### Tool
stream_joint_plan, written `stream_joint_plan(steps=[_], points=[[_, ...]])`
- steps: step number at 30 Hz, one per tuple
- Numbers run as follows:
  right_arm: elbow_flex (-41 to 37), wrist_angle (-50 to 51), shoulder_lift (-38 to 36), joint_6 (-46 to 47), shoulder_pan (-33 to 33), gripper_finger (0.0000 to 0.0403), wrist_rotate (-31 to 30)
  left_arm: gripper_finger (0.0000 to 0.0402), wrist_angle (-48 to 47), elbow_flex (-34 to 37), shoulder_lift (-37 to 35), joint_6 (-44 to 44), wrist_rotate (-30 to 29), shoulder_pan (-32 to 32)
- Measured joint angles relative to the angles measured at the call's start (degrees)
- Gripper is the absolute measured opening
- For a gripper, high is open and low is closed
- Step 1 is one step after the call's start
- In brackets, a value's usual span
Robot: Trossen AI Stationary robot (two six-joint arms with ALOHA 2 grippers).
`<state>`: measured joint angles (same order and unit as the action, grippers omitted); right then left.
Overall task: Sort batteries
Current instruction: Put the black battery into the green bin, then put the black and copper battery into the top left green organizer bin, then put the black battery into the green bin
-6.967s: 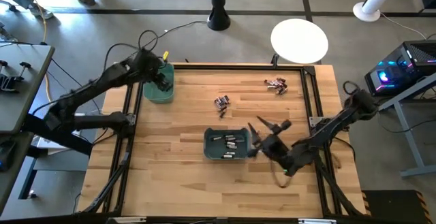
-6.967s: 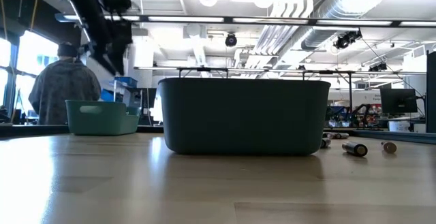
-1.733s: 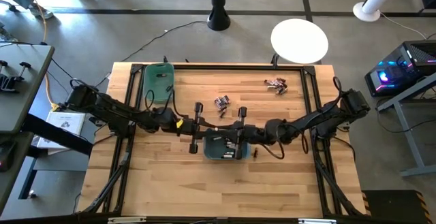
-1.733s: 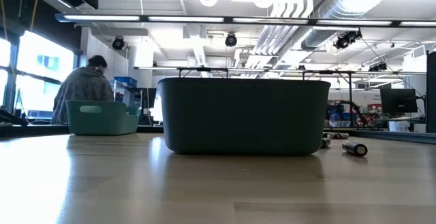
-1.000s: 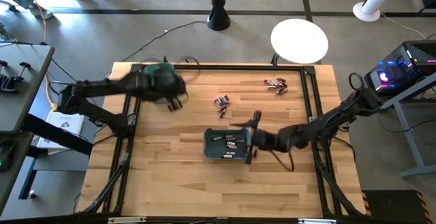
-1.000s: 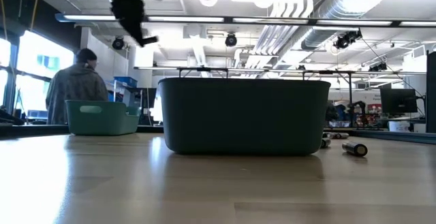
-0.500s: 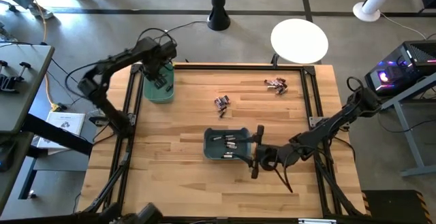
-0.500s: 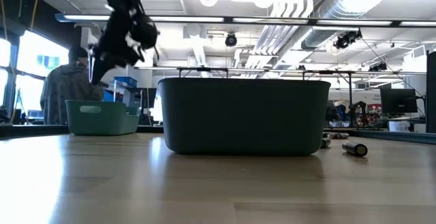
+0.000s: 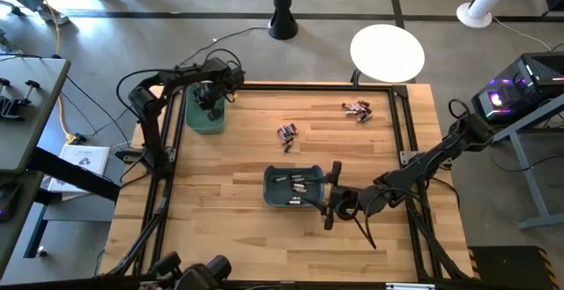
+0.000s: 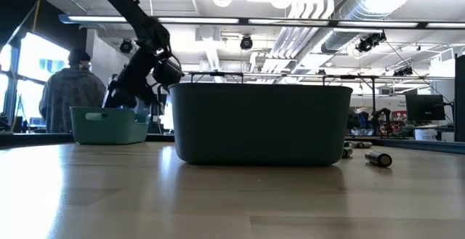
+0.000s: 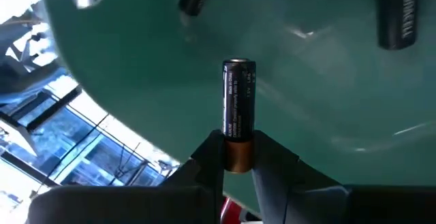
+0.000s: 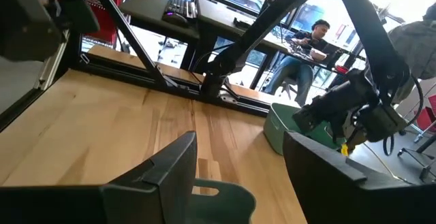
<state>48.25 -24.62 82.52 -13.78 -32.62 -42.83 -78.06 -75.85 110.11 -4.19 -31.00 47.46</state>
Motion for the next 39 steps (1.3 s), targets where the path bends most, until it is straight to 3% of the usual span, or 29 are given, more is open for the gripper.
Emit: stream_joint_plan(steps=[8, 19, 25, 32, 35, 39], points=[[0.0, 0.0, 0.0, 1.7, 0.0, 0.0211, 0.0, 0.0053, 1.0, 0.0, 1.0, -1.1, 0.5, -1.1], [0.0, -0.2, 0.0, 1.3, 0.0, 0.0211, 0.2, 0.0137, 4.5, 0.0, 1.0, -2.1, 0.5, -1.0], [0.0, 0.0, 0.0, 1.1, 0.0, 0.0211, -0.1, 0.0158, 4.3, 0.0, 0.1, -3.2, 0.5, -1.0], [0.0, 6.4, 0.0, 5.1, 1.1, 0.0211, -11.7, 0.0153, 6.1, 0.0, -9.8, -2.2, 1.3, -1.2], [0.0, 13.0, 0.0, 10.7, 3.4, 0.0211, -10.3, 0.0150, 9.7, 0.0, -16.7, -0.7, 4.5, -2.1], [0.0, 24.0, -2.4, 24.6, 9.1, 0.0211, -3.7, 0.0149, 16.0, 0.0, -26.1, -0.6, 9.9, -5.3]])
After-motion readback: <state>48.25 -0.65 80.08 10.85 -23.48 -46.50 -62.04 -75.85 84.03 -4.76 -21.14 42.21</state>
